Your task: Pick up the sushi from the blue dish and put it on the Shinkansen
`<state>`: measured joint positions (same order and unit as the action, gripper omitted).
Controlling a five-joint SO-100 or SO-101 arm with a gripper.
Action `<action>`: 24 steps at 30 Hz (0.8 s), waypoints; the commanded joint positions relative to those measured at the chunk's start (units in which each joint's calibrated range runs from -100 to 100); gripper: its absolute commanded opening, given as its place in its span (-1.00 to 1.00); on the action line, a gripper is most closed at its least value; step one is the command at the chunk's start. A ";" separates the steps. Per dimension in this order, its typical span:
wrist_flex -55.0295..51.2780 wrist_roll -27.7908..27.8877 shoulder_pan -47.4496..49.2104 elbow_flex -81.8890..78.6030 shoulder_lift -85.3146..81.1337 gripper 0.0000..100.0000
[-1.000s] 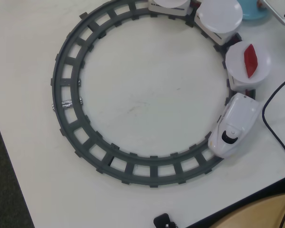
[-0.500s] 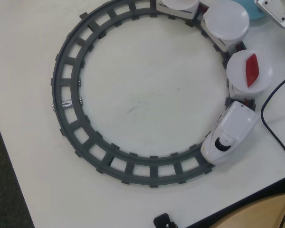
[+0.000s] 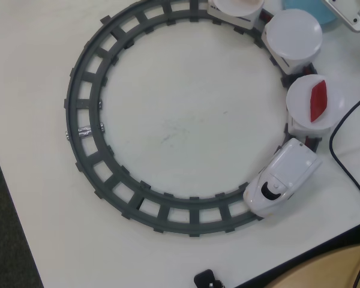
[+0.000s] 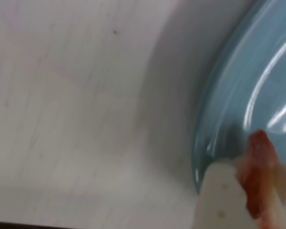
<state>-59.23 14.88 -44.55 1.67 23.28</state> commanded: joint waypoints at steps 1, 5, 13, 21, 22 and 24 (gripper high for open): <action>0.22 -0.51 -0.88 1.21 -0.78 -0.96; 2.19 -2.45 -0.79 1.21 -2.03 -0.96; 2.28 -6.54 -0.53 0.76 -10.47 -0.96; 2.19 -7.74 2.56 -3.19 -16.90 -0.96; 2.19 -7.74 3.26 -3.82 -17.40 -0.96; 2.19 -7.74 4.32 -4.36 -17.90 -0.96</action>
<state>-57.48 7.35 -42.26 -2.39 10.40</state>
